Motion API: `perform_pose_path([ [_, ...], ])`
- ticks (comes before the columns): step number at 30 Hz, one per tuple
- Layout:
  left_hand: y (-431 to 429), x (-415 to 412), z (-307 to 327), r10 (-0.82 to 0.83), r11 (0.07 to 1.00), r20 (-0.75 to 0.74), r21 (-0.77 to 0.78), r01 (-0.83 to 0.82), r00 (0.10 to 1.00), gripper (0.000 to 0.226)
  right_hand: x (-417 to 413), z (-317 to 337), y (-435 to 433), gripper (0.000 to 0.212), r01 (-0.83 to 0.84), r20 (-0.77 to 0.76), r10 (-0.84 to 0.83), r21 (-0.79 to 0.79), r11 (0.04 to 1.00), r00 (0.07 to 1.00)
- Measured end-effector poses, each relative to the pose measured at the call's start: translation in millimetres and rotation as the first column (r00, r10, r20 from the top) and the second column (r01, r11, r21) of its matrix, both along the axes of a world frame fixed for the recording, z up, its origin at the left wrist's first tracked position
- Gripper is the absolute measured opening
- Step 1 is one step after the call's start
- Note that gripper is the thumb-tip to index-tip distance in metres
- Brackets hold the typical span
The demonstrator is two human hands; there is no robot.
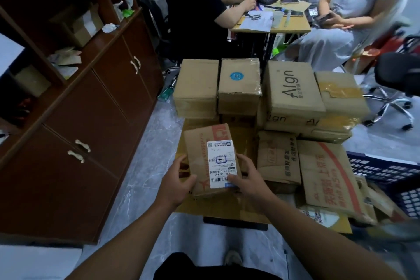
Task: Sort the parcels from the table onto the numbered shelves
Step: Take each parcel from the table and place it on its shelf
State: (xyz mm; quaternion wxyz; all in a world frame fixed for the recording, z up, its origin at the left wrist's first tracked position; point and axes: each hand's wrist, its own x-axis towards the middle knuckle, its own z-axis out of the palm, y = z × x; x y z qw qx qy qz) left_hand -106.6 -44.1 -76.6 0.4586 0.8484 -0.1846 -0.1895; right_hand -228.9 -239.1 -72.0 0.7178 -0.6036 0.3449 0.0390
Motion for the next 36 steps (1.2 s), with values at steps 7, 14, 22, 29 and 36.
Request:
perform_pose_path([
  [7, 4.2, 5.0, 21.0, -0.188, 0.978, 0.120, -0.068, 0.197, 0.975, 0.056, -20.8, 20.2, 34.4, 0.071, 0.206, 0.071, -0.201, -0.062, 0.977, 0.977],
  [14, 39.7, 5.6, 49.6, -0.432, 0.871, 0.178, -0.171, 0.460, 0.884, 0.053, -52.7, 33.6, 104.6, 0.051, 0.480, 0.236, -0.442, -0.133, 0.867, 0.865],
  [22, 87.6, -10.0, 86.1, -0.706, 0.673, 0.516, 0.273, 0.688, 0.486, 0.043, -116.8, 59.7, 187.1, 0.060, 0.756, 0.335, -0.678, -0.304, 0.579, 0.654],
  [29, 80.7, -72.6, 110.7, -0.830, 0.458, 0.555, 0.611, 0.646, 0.064, 0.043, -211.0, 59.9, 243.2, 0.063, 0.893, 0.363, -0.839, -0.357, 0.276, 0.404],
  [36, 91.4, -183.7, 124.2, -0.834, 0.292, 0.529, 0.665, 0.687, -0.157, 0.045, -316.6, 73.8, 339.0, 0.063, 0.931, 0.363, -0.916, -0.363, 0.030, 0.170],
])
